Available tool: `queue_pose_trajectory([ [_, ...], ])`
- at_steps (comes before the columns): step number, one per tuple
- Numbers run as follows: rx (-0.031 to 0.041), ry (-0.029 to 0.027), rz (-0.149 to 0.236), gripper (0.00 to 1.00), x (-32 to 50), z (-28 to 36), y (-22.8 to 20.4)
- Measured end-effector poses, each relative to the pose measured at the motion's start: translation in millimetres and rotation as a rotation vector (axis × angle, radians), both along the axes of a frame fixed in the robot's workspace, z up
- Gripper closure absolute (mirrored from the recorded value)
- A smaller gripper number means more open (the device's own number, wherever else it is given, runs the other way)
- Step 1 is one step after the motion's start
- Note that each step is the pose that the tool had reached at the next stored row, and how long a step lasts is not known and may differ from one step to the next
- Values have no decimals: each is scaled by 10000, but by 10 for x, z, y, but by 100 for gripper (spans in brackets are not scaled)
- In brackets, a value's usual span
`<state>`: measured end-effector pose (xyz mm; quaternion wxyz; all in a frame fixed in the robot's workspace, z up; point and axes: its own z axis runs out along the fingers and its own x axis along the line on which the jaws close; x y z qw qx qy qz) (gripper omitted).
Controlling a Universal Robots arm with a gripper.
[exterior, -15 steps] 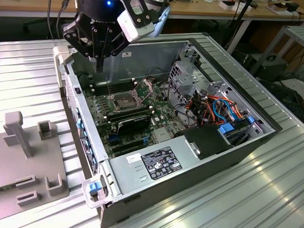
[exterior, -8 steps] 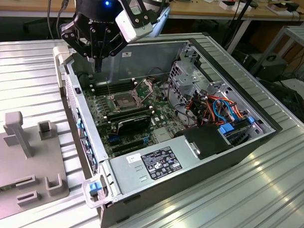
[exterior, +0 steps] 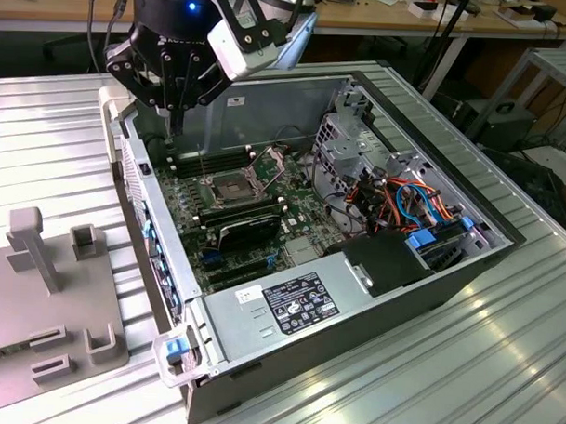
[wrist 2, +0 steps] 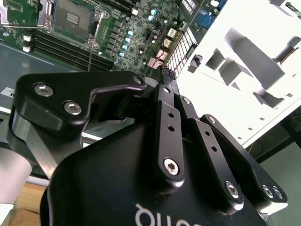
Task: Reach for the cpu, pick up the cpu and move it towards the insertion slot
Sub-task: 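Reach for the cpu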
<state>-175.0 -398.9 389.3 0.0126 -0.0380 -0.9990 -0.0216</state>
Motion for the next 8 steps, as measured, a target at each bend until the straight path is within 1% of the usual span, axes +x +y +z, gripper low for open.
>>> queue_pose_trajectory([
  [8,0,27,0,89,-70,-2,0],
])
